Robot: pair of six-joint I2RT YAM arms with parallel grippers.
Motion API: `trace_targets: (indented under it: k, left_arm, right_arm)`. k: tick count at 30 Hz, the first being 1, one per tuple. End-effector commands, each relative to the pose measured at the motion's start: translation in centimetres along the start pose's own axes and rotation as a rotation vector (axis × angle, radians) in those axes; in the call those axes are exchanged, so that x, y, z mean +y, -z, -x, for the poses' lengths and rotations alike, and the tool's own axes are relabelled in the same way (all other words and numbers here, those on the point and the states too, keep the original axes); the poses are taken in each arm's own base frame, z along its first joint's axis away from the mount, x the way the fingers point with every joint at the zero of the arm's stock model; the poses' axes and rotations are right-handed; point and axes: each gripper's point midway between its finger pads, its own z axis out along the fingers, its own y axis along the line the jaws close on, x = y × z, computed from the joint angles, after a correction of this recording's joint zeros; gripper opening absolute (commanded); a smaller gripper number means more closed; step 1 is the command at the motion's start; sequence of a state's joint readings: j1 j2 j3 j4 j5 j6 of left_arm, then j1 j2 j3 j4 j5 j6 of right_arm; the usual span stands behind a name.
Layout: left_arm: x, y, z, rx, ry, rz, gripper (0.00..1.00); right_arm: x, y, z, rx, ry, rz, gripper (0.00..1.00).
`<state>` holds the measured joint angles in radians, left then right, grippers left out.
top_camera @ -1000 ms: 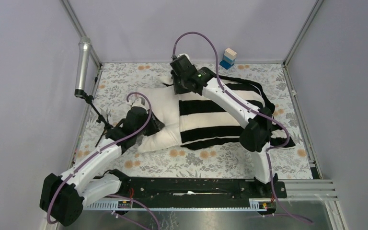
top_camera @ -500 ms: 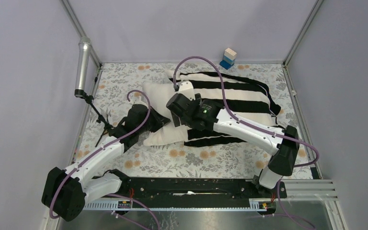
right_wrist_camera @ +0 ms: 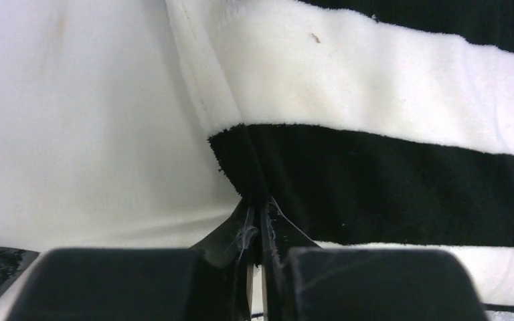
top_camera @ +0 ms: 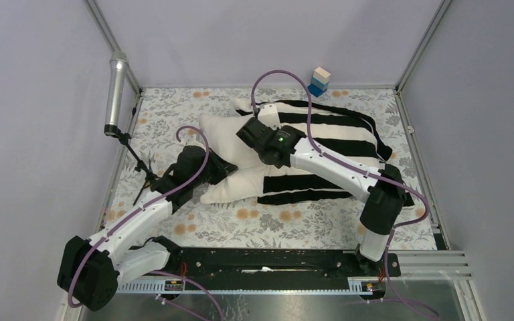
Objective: Put the pillow into the pillowcase
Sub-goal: Stuff the pillow into the pillowcase.
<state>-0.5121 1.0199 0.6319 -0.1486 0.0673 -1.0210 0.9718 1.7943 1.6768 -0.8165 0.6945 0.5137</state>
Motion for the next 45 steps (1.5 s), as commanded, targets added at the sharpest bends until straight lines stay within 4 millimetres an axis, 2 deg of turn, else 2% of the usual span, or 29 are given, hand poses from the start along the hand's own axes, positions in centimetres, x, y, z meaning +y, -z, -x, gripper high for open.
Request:
trace_targets:
  k: [1, 3, 5, 6, 7, 9, 11, 14, 15, 16, 17, 19, 21, 22, 25, 28, 33, 37, 40, 42, 45]
  left_arm:
    - [-2.7, 0.3, 1.2, -0.032, -0.01, -0.079, 0.0]
    - [-3.8, -0.2, 1.4, -0.036, -0.018, -0.097, 0.0]
    - [-6.0, -0.8, 1.5, -0.039, -0.033, -0.142, 0.0]
    - [-7.4, -1.0, 1.4, -0.033, -0.044, -0.167, 0.0]
    - [-8.8, -1.1, 1.4, -0.033, -0.06, -0.186, 0.0]
    - [-10.8, -0.6, 1.9, -0.062, -0.087, -0.192, 0.0]
    - [-11.6, 0.4, 3.0, -0.105, -0.097, -0.2, 0.0]
    - [-12.5, 1.6, 3.7, -0.118, -0.146, -0.217, 0.0]
    - [-12.9, 2.1, 3.7, -0.108, -0.165, -0.226, 0.01]
    - [-13.5, 2.5, 3.8, -0.104, -0.182, -0.24, 0.08]
    - [-14.3, 3.3, 3.7, -0.089, -0.201, -0.272, 0.19]
    - [-15.8, 5.1, 4.3, -0.104, -0.237, -0.313, 0.51]
    - [-18.3, 8.2, 5.8, -0.148, -0.275, -0.373, 0.75]
    - [-19.3, 9.7, 6.6, -0.169, -0.291, -0.392, 0.82]
    - [-21.9, 14.3, 9.0, -0.243, -0.327, -0.435, 0.91]
    - [-22.8, 17.7, 11.5, -0.335, -0.302, -0.408, 0.92]
    - [-21.2, 21.2, 13.8, -0.439, -0.185, -0.336, 0.91]
    - [-19.0, 22.1, 13.4, -0.452, -0.052, -0.31, 0.83]
    - [-16.8, 21.1, 12.1, -0.42, 0.033, -0.281, 0.76]
    - [-14.3, 19.2, 10.8, -0.396, 0.095, -0.238, 0.72]
    - [-12.3, 16.9, 9.2, -0.359, 0.164, -0.229, 0.68]
  right_arm:
    - [2.3, 4.1, 2.7, -0.069, -0.017, 0.087, 0.0]
    - [7.3, 8.6, 3.4, -0.102, -0.003, 0.256, 0.0]
    - [12.2, 13.4, 3.5, -0.124, 0.008, 0.455, 0.0]
    - [13.5, 14.7, 3.6, -0.125, 0.017, 0.51, 0.0]
    - [13.8, 15.1, 3.8, -0.119, 0.02, 0.528, 0.0]
    - [12.0, 14.4, 5.6, -0.133, -0.01, 0.501, 0.0]
    - [9.7, 14.1, 8.2, -0.137, -0.073, 0.539, 0.0]
    - [5.8, 16.1, 13.4, -0.247, -0.17, 0.611, 0.0]
    - [4.2, 16.2, 15.0, -0.27, -0.202, 0.614, 0.0]
    - [2.9, 16.6, 16.3, -0.292, -0.226, 0.616, 0.0]
    - [1.6, 17.0, 17.5, -0.315, -0.246, 0.612, 0.0]
    - [-1.1, 17.6, 19.5, -0.362, -0.281, 0.593, 0.0]
    - [-3.7, 18.1, 21.0, -0.389, -0.321, 0.599, 0.0]
    - [-4.9, 18.3, 21.6, -0.402, -0.344, 0.597, 0.0]
    - [-8.0, 19.0, 22.8, -0.45, -0.391, 0.576, 0.0]
    - [-11.0, 19.5, 23.9, -0.5, -0.441, 0.532, 0.0]
    - [-15.6, 19.8, 25.2, -0.584, -0.508, 0.411, 0.0]
    - [-17.9, 21.3, 26.5, -0.679, -0.559, 0.367, 0.0]
    - [-18.7, 22.3, 27.2, -0.727, -0.576, 0.359, 0.0]
    - [-19.0, 22.9, 27.6, -0.747, -0.583, 0.358, 0.0]
    - [-19.4, 23.7, 27.9, -0.77, -0.586, 0.36, 0.0]
